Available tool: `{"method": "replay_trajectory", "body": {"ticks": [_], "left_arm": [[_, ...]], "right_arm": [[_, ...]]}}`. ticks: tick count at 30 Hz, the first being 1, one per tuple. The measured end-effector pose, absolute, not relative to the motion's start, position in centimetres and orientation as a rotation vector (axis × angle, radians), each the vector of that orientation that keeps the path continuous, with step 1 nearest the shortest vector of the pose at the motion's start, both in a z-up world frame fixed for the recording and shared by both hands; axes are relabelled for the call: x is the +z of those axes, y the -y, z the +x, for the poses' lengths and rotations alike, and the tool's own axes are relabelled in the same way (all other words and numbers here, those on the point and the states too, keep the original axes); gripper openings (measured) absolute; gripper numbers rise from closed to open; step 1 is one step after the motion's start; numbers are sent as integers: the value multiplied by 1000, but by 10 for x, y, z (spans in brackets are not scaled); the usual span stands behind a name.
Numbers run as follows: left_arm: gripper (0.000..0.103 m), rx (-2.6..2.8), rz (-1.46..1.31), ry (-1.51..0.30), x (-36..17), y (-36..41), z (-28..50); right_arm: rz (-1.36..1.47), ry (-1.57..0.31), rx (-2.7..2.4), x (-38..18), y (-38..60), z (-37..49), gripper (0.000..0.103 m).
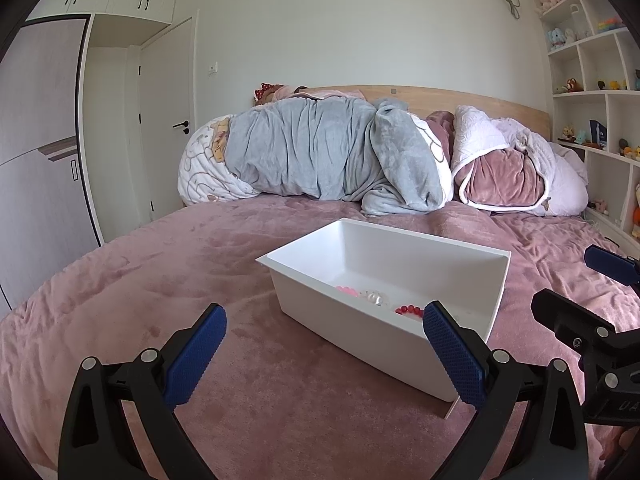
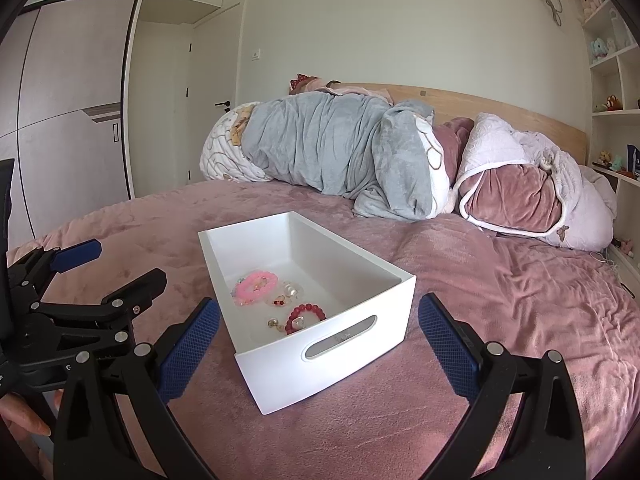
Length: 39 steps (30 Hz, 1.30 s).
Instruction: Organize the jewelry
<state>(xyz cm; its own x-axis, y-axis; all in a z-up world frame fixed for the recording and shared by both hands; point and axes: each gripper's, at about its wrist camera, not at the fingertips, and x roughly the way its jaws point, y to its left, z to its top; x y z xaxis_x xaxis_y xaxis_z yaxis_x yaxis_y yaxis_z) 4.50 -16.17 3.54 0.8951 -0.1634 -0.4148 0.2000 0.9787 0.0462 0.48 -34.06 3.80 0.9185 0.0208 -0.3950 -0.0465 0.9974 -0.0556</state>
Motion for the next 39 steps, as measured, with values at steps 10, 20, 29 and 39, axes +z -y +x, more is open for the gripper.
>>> {"method": "replay_trajectory", "body": {"ticks": [10,20,29,39], "left_arm": [[99,-186,90,-419,35,161,45],[99,-194,118,-404,30,166,40],[99,-201,49,-404,30,162,39],[99,-184,41,-404,33,163,39]], "right_arm": [[-64,-406,32,38,339,5,98],[-71,-410,40,38,337,7,98],[-70,-411,41,38,339,8,98],[-69,-414,42,38,340,8,98]]}}
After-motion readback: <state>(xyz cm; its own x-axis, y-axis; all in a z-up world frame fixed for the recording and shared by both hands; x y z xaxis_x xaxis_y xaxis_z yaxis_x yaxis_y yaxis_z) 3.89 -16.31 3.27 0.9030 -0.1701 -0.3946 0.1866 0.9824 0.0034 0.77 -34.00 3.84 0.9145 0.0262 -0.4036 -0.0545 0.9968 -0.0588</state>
